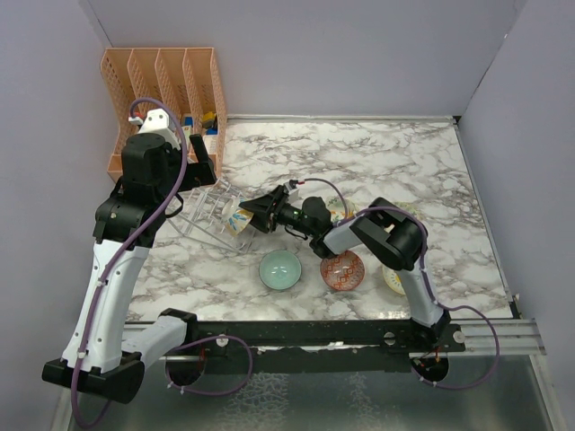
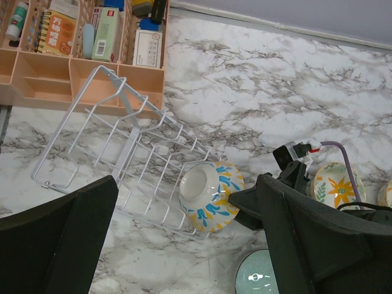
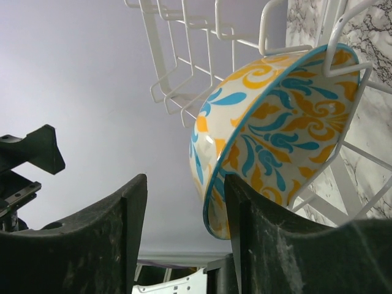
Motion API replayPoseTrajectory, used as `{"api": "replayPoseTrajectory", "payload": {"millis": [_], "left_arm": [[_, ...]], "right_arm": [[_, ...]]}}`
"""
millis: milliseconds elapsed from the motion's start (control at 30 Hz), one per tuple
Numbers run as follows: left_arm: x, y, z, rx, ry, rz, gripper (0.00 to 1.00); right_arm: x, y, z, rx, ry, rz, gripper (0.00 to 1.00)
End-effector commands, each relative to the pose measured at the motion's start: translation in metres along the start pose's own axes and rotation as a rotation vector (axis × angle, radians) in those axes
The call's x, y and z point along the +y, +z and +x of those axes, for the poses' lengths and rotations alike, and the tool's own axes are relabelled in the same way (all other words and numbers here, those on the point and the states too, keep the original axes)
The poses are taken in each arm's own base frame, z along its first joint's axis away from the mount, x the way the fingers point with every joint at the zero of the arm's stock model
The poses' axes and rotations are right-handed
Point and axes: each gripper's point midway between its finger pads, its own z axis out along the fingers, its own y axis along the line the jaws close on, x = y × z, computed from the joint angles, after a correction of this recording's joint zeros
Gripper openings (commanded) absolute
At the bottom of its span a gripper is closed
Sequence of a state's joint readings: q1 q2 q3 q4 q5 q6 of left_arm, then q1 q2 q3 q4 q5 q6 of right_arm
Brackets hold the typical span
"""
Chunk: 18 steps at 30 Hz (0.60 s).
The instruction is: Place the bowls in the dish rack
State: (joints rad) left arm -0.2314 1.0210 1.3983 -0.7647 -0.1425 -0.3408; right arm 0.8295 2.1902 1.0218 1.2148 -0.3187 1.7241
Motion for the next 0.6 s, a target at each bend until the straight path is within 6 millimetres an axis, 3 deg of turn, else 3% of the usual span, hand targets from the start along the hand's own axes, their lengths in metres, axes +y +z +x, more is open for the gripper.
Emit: {"api": "replayPoseTrajectory", "payload": {"millis": [0,567], "left_arm": [[0.0,-0.004,-0.005,-0.03,0.007,0.002,0.99],[0.0,-0.007,-0.007,-0.037,0.004,0.005,0.99]], "right_arm": [[0.017,0.002,0.01,0.042,-0.014,-0.003,0.55],[-0.011,-0.027,0.004,-0.033,-0.061,0.28,0.74]]}}
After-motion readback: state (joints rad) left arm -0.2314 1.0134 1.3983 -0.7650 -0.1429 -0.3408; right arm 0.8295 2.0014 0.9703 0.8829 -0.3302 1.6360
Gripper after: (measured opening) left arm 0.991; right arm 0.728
